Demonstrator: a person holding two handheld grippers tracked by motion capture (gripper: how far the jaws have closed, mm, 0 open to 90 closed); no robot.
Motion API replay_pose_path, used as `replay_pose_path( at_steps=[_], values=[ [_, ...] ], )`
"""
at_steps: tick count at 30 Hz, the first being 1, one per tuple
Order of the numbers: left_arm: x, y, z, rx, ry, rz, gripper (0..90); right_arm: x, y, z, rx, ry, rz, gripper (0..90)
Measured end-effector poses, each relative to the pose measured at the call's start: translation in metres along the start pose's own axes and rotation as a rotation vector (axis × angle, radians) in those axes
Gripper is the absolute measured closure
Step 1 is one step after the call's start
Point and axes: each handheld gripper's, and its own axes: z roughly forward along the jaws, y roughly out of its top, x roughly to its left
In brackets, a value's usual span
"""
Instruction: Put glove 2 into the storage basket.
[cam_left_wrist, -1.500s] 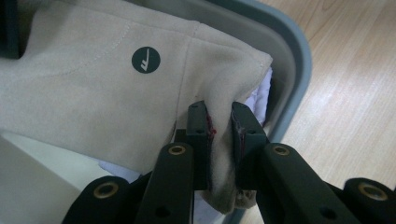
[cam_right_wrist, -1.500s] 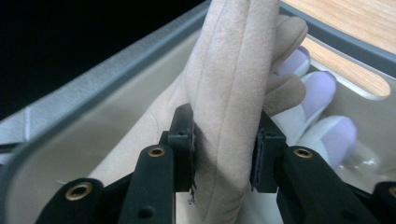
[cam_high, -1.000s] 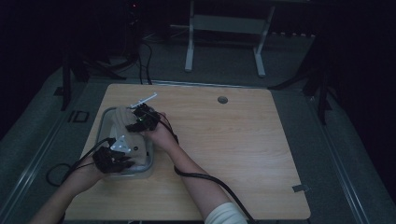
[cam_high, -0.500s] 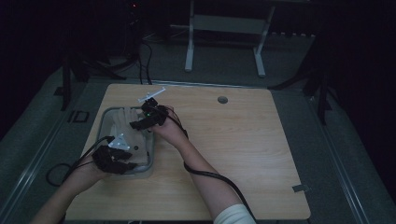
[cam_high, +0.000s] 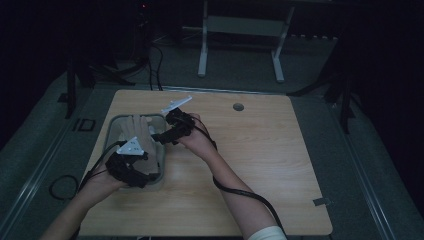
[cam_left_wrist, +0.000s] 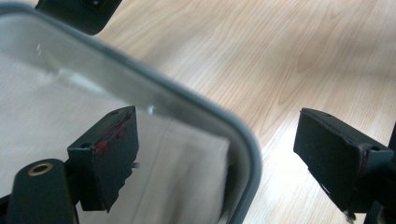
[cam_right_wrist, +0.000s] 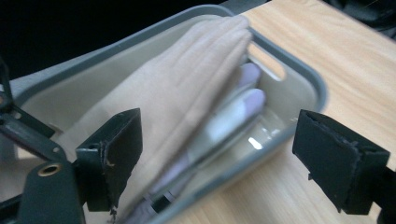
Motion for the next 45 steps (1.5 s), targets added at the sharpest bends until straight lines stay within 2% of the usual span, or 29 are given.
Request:
replay_pose_path(
  at_steps=[1,2,3,6,9,11,12,13,14,15,20,21,24,25,29,34,38,41,44,45],
  values=[
    [-0.005,0.003,0.002,-0.024,-0.011,0.006,14.3,-0.001,-0.005,-0.007,-0.007,-0.009,-0.019,15.7],
    [-0.005,0.003,0.002,-0.024,-0.011,0.006,14.3,-0.001,-0.005,-0.007,-0.007,-0.009,-0.019,15.7],
    [-0.009,0.006,0.004,-0.048,-0.027,0.012,14.4,-0.004,-0.011,-0.014,-0.007,-0.023,-0.026,16.0],
    [-0.014,0.010,0.007,-0.056,-0.041,0.023,14.7,-0.007,-0.018,-0.019,0.001,-0.032,-0.028,16.0],
    [-0.020,0.014,0.014,-0.072,-0.068,0.038,15.1,-0.011,-0.030,-0.026,0.006,-0.040,-0.022,16.0],
    [-0.028,0.017,0.022,-0.082,-0.103,0.042,15.1,-0.015,-0.044,-0.032,0.005,-0.046,-0.022,16.0],
    [-0.028,0.017,0.022,-0.082,-0.103,0.042,15.1,-0.015,-0.044,-0.032,0.005,-0.046,-0.022,16.0],
    [-0.033,0.018,0.028,-0.082,-0.122,0.056,15.1,-0.017,-0.053,-0.036,0.012,-0.047,-0.016,16.0],
    [-0.033,0.018,0.028,-0.082,-0.122,0.056,15.1,-0.017,-0.053,-0.036,0.012,-0.047,-0.016,16.0],
    [-0.038,0.019,0.035,-0.079,-0.128,0.066,15.1,-0.020,-0.063,-0.040,0.018,-0.052,-0.012,16.0],
    [-0.045,0.018,0.047,-0.070,-0.147,0.080,15.1,-0.024,-0.079,-0.045,0.028,-0.063,-0.002,15.9],
    [-0.049,0.018,0.053,-0.056,-0.163,0.093,15.1,-0.026,-0.087,-0.048,0.027,-0.064,0.005,16.0],
    [-0.053,0.018,0.060,-0.044,-0.178,0.101,15.0,-0.029,-0.094,-0.051,0.030,-0.071,0.009,15.9],
    [-0.056,0.018,0.066,-0.031,-0.185,0.113,15.1,-0.032,-0.102,-0.053,0.037,-0.065,0.017,16.0],
    [-0.060,0.017,0.077,-0.020,-0.203,0.114,15.0,-0.036,-0.115,-0.055,0.063,-0.081,0.014,15.9],
    [-0.064,0.016,0.085,-0.013,-0.218,0.114,15.0,-0.039,-0.127,-0.056,0.064,-0.079,0.016,15.6],
    [-0.068,0.014,0.092,0.001,-0.213,0.147,15.0,-0.039,-0.138,-0.057,0.061,-0.076,0.017,15.6],
    [-0.072,0.014,0.096,0.004,-0.236,0.146,15.0,-0.039,-0.149,-0.057,0.065,-0.064,0.019,15.1],
    [-0.074,0.013,0.098,0.010,-0.237,0.154,15.0,-0.038,-0.153,-0.057,0.067,-0.061,0.015,15.1],
    [-0.075,0.012,0.101,0.015,-0.251,0.152,15.0,-0.037,-0.158,-0.058,0.067,-0.055,0.017,14.9]
  ],
)
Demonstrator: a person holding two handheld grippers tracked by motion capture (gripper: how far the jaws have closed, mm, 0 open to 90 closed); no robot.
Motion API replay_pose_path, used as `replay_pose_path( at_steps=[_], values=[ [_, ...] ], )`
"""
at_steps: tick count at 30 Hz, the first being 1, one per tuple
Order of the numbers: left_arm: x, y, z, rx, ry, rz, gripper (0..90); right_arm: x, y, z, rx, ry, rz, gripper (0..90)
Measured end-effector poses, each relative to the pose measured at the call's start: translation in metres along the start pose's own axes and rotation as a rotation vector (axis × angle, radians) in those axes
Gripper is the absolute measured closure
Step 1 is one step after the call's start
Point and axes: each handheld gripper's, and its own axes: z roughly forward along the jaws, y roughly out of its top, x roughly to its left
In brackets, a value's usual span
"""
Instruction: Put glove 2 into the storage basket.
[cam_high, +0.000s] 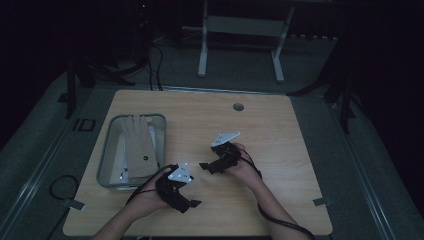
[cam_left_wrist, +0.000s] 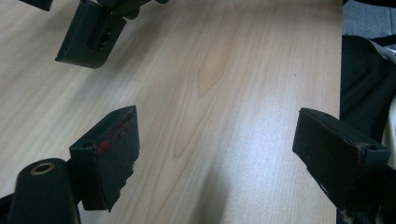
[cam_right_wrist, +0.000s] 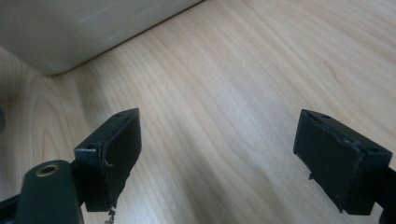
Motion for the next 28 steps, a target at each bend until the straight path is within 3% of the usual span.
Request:
replay_pose_path(
  at_steps=[14,17,22,28],
  values=[
    [-0.005,-0.007,0.026,0.028,-0.050,0.006,14.9,-0.003,-0.026,-0.007,-0.004,0.002,-0.001,14.5],
    [-0.004,-0.008,0.029,0.024,-0.045,0.009,14.8,-0.004,-0.029,-0.008,-0.007,-0.004,-0.002,14.5],
    [-0.004,-0.008,0.034,0.042,-0.071,0.007,14.8,-0.012,-0.038,-0.012,-0.006,-0.029,0.032,14.7],
    [-0.004,-0.008,0.035,0.047,-0.077,0.010,14.8,-0.012,-0.039,-0.013,-0.018,-0.025,0.027,14.7]
  ],
)
